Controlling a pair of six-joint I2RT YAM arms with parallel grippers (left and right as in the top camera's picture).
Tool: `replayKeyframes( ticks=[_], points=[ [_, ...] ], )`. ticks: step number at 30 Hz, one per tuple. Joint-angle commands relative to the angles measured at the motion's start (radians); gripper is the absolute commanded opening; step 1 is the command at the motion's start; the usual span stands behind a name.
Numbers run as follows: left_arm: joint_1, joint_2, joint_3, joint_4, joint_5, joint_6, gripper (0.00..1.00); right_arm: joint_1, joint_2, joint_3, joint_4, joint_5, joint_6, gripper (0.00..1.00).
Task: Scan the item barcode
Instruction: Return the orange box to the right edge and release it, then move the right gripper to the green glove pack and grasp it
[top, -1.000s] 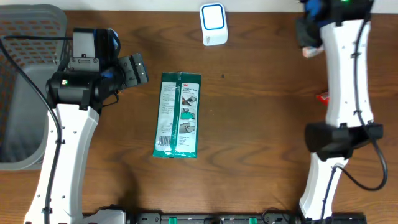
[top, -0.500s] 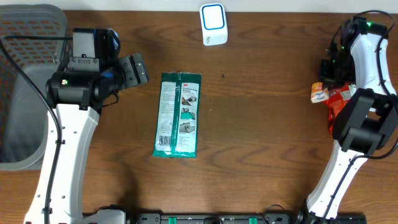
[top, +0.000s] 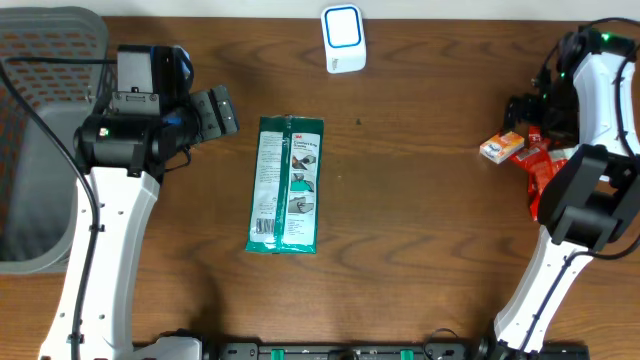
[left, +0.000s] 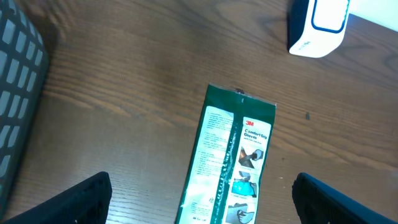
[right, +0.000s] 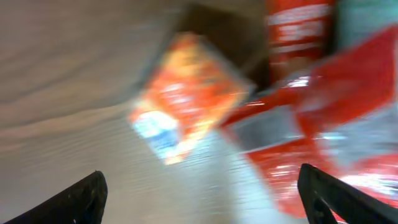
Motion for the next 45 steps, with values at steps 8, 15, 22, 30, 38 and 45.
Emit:
replayKeyframes(
  ticks=[8,15,22,30,38,45],
  points=[
    [0.004,-0.002,0.003,0.000,-0.006,0.010,0.93,0.187,-0.045,-0.020,0.040,-0.460,-0.015,0.71],
    [0.004,-0.002,0.003,0.000,-0.006,0.009,0.93,0.393,-0.045,-0.066,0.058,-0.457,-0.014,0.75],
    [0.004,-0.002,0.003,0.000,-0.006,0.010,0.93,0.552,-0.045,-0.148,0.202,-0.453,0.055,0.75],
    [0.004,-0.002,0.003,0.000,-0.006,0.010,0.93,0.679,-0.045,-0.307,0.369,-0.460,0.129,0.75],
    [0.004,-0.002,0.003,0.001,-0.006,0.009,0.93,0.739,-0.045,-0.385,0.499,-0.431,0.313,0.72],
    [0.004,-0.002,0.003,0.000,-0.006,0.009,0.93,0.775,-0.045,-0.386,0.513,-0.425,0.325,0.72]
  ],
)
